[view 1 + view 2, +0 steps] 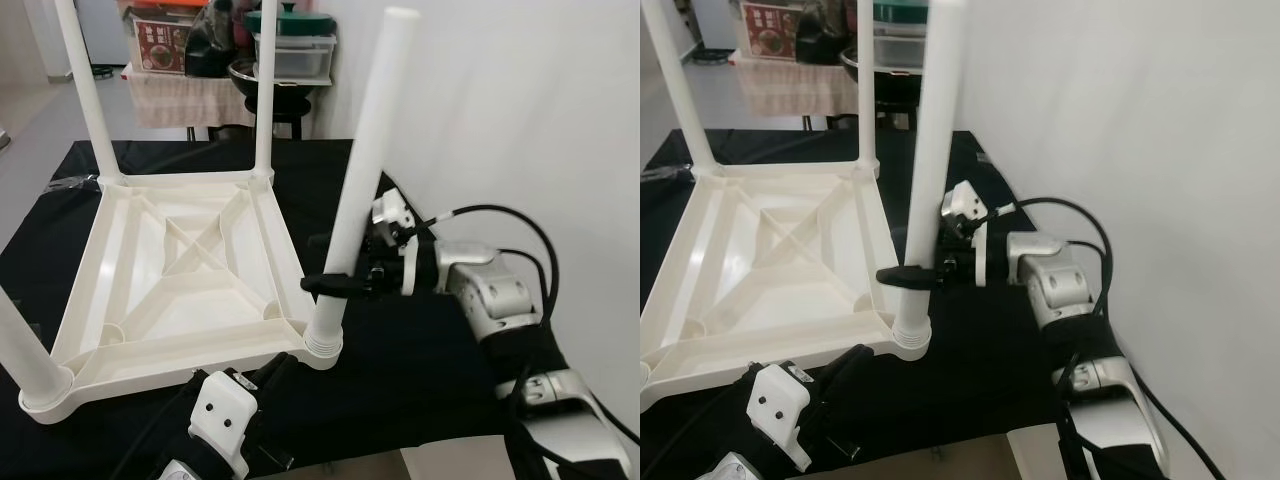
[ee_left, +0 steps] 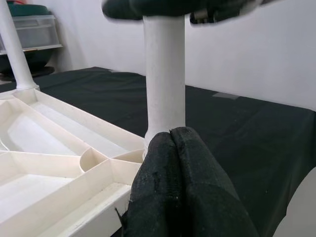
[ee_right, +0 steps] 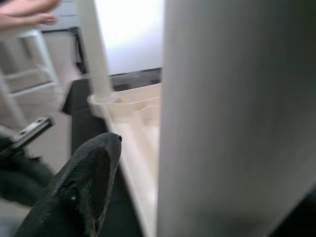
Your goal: Building children table
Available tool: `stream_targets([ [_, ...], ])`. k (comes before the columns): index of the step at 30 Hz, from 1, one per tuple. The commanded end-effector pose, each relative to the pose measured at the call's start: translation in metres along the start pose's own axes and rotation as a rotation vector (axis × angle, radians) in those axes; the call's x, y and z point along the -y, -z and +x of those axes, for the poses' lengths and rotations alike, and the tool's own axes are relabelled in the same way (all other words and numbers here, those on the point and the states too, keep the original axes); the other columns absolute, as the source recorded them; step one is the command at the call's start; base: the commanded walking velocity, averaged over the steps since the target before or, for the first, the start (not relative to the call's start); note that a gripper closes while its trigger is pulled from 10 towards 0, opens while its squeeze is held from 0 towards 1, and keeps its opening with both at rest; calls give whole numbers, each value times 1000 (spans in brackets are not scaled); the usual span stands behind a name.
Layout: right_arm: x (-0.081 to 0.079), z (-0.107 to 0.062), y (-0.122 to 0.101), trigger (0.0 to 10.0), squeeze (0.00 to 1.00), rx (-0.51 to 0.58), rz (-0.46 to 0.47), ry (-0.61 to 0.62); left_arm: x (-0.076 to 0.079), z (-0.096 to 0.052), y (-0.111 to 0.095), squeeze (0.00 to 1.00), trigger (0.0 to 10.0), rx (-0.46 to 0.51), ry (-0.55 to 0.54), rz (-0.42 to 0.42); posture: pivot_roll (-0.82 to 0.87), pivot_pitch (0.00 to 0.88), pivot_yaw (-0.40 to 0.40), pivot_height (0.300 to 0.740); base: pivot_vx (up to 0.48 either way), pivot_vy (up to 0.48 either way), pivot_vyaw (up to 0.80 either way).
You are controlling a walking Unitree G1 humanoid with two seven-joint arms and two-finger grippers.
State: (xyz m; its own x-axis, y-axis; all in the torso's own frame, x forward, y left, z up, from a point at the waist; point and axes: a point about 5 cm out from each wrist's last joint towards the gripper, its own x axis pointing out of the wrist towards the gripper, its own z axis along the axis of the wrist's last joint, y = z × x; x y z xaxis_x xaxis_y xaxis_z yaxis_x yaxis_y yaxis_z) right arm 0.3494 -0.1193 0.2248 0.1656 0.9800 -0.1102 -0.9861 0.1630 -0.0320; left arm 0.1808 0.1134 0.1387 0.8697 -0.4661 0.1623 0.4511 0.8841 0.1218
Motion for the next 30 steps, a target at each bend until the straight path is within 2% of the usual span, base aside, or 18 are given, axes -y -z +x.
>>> stream_targets([
  [1,4,-5,-2,0,0,1,7,13,3,0,4,0,10000,-11,3,-6,58,0,-114,740,0,0,0],
  [3,10,-11,-1,0,0,-5,30,-1,4,0,4,0,10000,-10,3,-5,58,0,-114,740,0,0,0],
  [8,11,-19,0,0,0,20,35,11,4,-1,3,0,10000,-9,3,-5,52,0,-108,740,0,0,0],
  [14,7,-23,12,0,0,6,4,147,4,-2,1,0,10000,-5,3,-6,40,14,-111,740,0,0,0],
  [15,-3,-16,26,0,0,-8,24,291,4,-4,0,0,10000,-3,4,-7,38,24,-117,740,0,0,0],
  [16,-3,-16,26,0,0,-8,24,291,4,-4,0,0,10000,-3,4,-7,38,24,-117,740,0,0,0],
  [17,-25,6,53,0,0,31,127,663,2,-5,-2,0,10000,-2,4,-6,25,40,-101,740,0,0,0],
  [19,-25,6,53,0,0,31,127,663,2,-5,-2,0,10000,-2,4,-6,25,40,-101,740,0,0,0],
  [20,-59,23,76,0,0,35,244,863,1,-6,-3,0,10000,-1,4,-6,27,48,-83,740,0,0,0],
  [21,-59,23,76,0,0,35,244,863,1,-6,-3,0,10000,-1,4,-6,27,48,-83,740,0,0,0],
  [22,-74,32,82,0,0,28,263,833,0,-7,-4,0,10000,-1,4,-6,27,48,-83,740,0,0,0],
  [23,-80,41,76,0,0,28,193,737,-1,-7,-2,0,10000,-6,8,-6,13,34,-71,740,0,0,0],
  [24,-80,41,76,0,0,28,193,737,-1,-7,-2,0,10000,-6,8,-6,13,34,-71,740,0,0,0],
  [25,-79,45,71,0,0,42,152,688,-1,-8,-1,0,10000,-10,11,-8,9,28,-73,740,0,0,0],
  [27,-69,46,66,0,0,50,133,682,-1,-7,0,0,10000,-14,14,-10,21,23,-89,740,0,0,0],
  [30,-71,48,73,0,0,17,160,705,0,-8,1,0,10000,-15,9,-8,28,21,-97,740,0,0,0],
])
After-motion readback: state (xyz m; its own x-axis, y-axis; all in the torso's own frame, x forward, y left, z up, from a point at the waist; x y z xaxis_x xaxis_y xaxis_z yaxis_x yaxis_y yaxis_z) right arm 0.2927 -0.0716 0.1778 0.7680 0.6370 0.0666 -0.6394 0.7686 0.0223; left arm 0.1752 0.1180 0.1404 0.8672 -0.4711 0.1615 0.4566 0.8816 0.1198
